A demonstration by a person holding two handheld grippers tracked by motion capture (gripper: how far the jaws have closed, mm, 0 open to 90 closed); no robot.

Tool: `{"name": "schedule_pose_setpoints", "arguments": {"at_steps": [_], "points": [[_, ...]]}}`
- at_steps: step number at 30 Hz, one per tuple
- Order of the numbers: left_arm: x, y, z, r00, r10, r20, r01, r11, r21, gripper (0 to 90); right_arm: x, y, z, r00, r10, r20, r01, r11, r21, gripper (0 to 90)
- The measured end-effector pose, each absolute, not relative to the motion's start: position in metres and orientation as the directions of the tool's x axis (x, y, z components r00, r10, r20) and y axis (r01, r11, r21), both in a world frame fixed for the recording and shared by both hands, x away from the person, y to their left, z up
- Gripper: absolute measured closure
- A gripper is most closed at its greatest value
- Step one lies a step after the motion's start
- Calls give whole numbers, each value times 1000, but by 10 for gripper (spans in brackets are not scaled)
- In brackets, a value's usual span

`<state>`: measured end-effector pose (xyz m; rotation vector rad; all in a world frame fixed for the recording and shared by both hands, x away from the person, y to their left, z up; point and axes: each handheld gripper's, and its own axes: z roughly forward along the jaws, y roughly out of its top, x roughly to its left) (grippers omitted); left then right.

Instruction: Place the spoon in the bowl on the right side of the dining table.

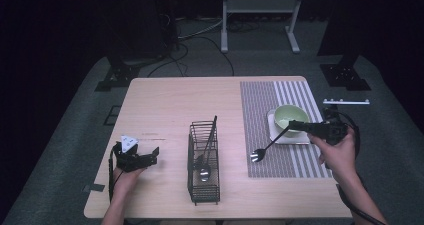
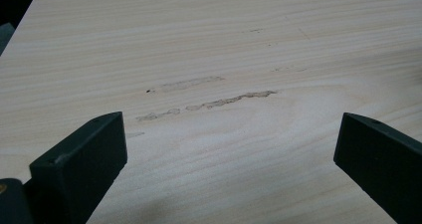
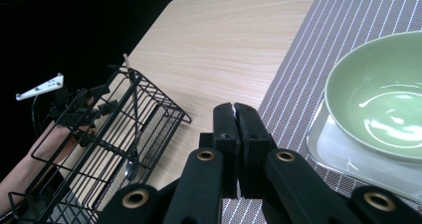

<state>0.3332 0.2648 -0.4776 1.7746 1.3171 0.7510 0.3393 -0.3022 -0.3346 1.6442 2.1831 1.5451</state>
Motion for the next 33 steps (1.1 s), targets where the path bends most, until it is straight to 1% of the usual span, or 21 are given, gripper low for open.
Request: {"name": "schedule_pose_setpoints", "arguments": {"at_steps": [33], "points": [[333, 265, -478, 287, 958, 6, 494, -154, 856, 0, 347, -317, -325, -413, 751, 515, 715, -82, 694, 882]]}}
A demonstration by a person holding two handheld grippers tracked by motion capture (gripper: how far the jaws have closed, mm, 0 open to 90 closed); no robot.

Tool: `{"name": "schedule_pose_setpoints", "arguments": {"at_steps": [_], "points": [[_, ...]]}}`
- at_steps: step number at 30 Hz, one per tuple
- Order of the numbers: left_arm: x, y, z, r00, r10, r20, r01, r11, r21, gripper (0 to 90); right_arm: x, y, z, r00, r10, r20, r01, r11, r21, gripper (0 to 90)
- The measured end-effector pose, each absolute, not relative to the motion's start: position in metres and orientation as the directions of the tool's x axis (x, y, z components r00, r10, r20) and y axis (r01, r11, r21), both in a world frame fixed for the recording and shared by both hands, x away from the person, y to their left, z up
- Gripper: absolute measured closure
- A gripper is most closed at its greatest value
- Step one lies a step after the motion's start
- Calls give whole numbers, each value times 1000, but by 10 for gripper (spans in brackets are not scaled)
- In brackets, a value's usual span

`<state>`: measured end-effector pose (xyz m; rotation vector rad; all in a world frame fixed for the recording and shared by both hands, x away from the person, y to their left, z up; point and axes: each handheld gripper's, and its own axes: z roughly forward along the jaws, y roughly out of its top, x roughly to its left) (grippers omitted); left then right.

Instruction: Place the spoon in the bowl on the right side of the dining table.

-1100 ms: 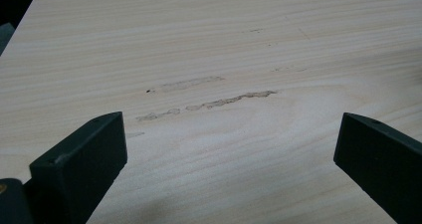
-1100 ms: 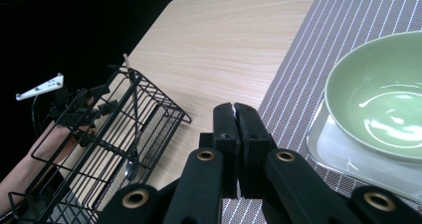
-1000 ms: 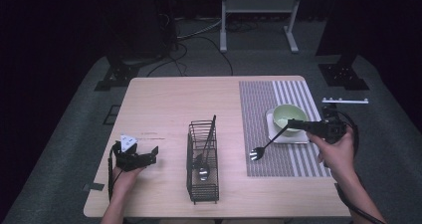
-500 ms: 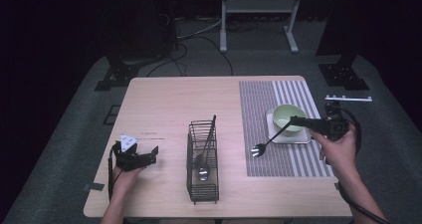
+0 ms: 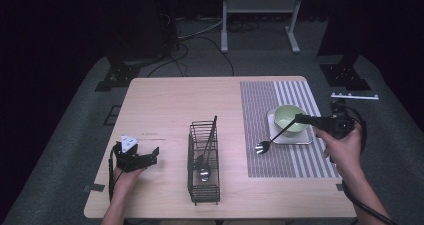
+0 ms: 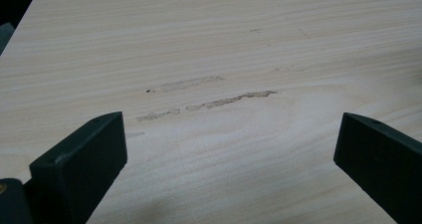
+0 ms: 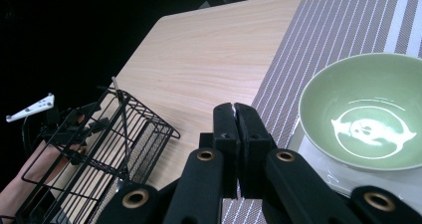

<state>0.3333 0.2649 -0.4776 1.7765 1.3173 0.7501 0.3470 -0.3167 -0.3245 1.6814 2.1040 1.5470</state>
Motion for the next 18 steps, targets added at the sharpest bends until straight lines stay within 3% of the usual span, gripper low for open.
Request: {"name": "schedule_pose_setpoints", "arguments": {"at_steps": [18], "points": [[333, 265, -478, 288, 958, 9, 493, -156, 856, 0, 353, -324, -320, -390, 767, 509, 708, -104, 699, 882]]}}
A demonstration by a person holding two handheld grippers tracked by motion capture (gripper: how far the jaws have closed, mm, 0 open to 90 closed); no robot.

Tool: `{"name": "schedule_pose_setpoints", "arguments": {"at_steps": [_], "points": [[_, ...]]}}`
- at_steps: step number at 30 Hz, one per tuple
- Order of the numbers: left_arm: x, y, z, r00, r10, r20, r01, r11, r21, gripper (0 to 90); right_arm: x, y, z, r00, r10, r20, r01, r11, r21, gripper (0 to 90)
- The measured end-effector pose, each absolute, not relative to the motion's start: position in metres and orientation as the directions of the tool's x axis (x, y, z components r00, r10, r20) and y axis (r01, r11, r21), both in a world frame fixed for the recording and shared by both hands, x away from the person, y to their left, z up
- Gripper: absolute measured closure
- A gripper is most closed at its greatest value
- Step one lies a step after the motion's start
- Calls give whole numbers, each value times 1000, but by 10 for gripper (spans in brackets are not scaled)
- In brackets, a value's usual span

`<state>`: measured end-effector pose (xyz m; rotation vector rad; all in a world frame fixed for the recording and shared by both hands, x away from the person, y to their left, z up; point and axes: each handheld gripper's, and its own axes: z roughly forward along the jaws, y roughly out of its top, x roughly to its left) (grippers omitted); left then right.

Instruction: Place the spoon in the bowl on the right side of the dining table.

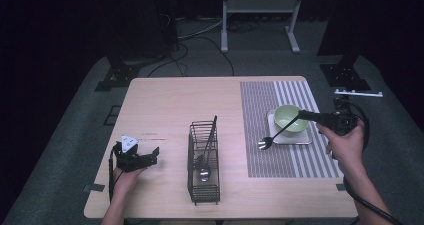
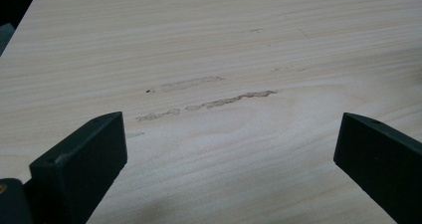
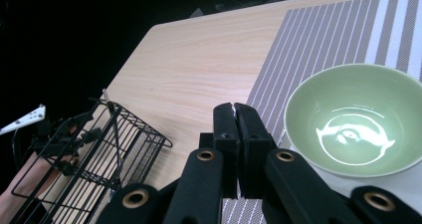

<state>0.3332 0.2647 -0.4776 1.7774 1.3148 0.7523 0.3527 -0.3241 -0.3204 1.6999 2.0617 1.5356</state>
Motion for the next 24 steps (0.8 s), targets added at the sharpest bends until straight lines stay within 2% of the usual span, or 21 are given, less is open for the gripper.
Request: {"name": "schedule_pose_setpoints", "arguments": {"at_steps": [24], "points": [[333, 265, -478, 288, 958, 7, 494, -155, 856, 0, 366, -338, -312, -332, 798, 504, 686, -163, 709, 882]]}}
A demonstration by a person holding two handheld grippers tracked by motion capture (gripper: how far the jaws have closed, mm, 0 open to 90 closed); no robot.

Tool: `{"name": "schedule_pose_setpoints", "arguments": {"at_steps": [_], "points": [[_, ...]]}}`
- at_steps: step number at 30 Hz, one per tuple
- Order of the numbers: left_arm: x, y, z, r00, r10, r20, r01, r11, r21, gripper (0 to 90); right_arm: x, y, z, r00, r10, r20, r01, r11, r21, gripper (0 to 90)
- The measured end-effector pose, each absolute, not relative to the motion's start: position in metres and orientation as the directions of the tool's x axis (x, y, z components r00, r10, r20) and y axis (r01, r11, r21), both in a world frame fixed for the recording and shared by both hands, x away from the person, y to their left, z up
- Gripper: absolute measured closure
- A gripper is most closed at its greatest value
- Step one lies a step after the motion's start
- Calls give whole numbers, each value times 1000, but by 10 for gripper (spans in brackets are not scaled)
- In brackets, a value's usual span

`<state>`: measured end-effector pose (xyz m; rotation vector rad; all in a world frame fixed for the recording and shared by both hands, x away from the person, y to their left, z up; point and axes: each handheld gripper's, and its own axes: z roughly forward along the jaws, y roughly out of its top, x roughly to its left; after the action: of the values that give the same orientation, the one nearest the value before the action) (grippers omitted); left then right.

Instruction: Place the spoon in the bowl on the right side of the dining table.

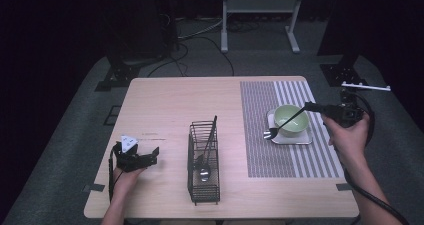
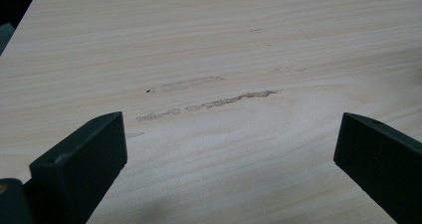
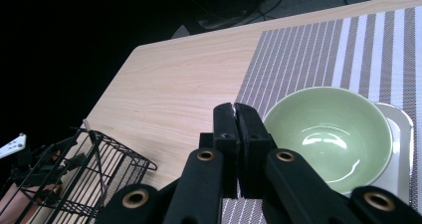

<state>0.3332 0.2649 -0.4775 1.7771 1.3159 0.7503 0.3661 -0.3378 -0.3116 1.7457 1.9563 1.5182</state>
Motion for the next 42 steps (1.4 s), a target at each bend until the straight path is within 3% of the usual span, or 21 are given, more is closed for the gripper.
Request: {"name": "schedule_pose_setpoints", "arguments": {"at_steps": [42], "points": [[333, 264, -478, 292, 957, 9, 491, -158, 857, 0, 371, -364, -299, -249, 833, 494, 645, -238, 726, 882]]}}
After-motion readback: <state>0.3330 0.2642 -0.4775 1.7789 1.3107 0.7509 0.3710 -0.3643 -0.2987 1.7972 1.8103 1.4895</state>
